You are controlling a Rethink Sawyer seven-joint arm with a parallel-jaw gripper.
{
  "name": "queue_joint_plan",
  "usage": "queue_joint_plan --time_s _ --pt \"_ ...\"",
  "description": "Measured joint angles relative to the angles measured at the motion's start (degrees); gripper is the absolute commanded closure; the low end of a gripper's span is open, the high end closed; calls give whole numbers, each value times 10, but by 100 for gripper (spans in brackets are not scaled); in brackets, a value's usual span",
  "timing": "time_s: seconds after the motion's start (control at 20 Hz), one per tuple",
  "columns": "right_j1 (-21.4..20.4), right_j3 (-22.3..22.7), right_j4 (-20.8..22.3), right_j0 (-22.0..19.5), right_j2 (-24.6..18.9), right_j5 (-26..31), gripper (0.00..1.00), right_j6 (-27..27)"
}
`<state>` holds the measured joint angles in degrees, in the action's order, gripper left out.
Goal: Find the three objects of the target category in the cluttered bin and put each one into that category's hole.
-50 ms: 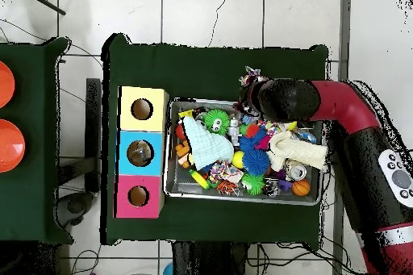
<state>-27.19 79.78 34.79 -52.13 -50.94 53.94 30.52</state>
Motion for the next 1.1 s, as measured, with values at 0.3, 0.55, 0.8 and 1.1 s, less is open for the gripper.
queue_joint_plan --time_s 0.3,0.55,0.8,1.1 --pt "0 -15 7 0 0 9 0 0" --pt "0 -27 9 0 0 13 0 -2" --pt "0 -42 13 0 0 15 0 -7" --pt "1 -43 30 1 1 15 0 -7"
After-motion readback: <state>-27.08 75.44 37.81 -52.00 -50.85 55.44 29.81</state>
